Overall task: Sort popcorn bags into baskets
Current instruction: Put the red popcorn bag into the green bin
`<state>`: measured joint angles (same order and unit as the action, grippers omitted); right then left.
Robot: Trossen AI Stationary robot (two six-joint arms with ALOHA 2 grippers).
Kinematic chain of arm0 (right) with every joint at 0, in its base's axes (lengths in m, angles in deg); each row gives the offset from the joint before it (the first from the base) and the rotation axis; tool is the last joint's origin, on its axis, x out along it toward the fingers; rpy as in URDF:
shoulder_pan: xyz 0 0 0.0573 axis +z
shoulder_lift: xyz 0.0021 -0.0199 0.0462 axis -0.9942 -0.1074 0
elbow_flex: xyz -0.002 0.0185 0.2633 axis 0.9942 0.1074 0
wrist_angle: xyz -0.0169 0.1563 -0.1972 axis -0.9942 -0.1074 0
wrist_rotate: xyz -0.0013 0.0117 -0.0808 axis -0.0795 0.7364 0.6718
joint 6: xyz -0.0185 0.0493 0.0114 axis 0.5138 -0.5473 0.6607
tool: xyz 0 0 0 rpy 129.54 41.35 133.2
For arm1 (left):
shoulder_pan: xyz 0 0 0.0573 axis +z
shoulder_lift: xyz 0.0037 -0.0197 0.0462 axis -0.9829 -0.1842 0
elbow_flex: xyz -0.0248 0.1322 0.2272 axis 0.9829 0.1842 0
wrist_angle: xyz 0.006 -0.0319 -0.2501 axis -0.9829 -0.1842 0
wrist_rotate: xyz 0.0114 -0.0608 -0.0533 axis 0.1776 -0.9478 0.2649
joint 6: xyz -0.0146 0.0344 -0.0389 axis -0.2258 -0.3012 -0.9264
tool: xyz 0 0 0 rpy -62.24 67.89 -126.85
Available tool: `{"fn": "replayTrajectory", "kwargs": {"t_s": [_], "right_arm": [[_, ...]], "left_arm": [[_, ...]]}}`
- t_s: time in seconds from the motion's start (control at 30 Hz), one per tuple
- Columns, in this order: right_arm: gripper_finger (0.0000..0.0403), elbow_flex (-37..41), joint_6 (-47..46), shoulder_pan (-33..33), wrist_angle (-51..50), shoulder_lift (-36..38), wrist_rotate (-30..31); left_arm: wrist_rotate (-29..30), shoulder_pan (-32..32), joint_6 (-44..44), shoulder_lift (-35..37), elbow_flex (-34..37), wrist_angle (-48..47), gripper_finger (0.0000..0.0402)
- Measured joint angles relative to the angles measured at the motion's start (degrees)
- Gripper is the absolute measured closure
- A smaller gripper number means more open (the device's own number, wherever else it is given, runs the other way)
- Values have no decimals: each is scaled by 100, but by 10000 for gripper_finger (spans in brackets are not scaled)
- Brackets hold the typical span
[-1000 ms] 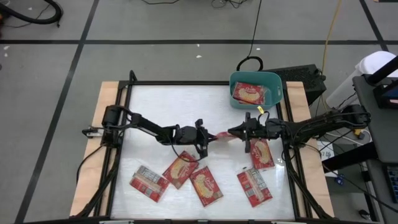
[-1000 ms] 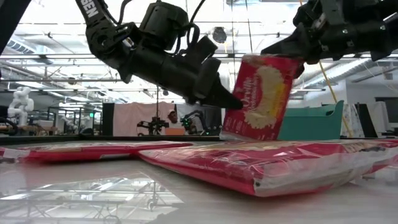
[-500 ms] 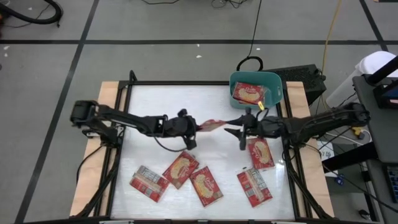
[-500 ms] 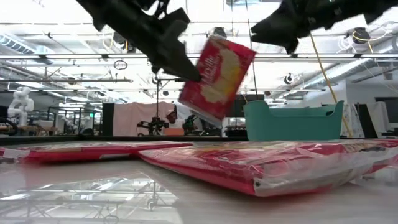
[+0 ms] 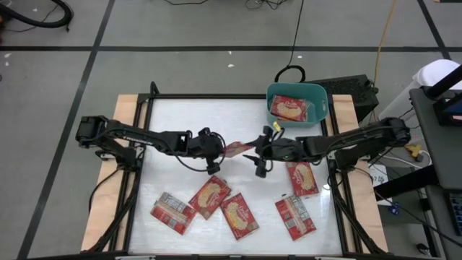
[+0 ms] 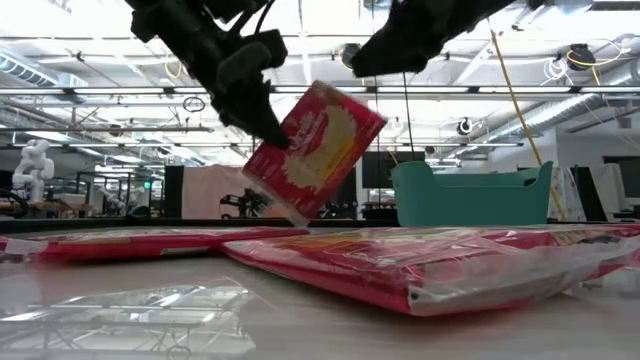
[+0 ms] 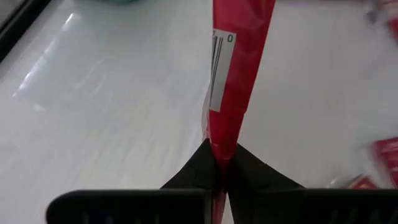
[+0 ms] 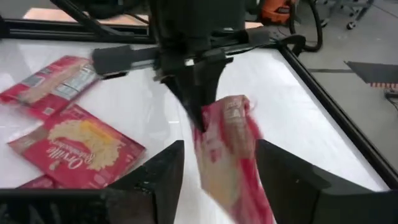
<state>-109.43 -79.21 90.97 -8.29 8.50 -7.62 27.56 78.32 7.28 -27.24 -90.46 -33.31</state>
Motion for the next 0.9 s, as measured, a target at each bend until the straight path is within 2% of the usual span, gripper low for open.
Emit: {"fn": "replayTrajectory", "kwargs": {"t_s": [0.33, 0.5, 0.6, 0.83, 0.9], "right_arm": [[200, -388, 125, -461, 47, -800, -348], [217, -398, -11, -684, 17, -1008, -1047], [248, -398, -24, -719, -2, -1046, -1206], [371, -398, 171, -712, -77, -1013, -1224], [391, -398, 195, -715, -100, -1011, -1274]], "left_arm": [[-52, -33, 167, -168, 4, -35, 381], [-60, -52, 241, -162, 0, 76, 381], [-64, -50, 361, -164, 0, 138, 381], [-33, -56, 551, -164, 0, 276, 379], [1, -95, 639, -164, 2, 302, 370]]}}
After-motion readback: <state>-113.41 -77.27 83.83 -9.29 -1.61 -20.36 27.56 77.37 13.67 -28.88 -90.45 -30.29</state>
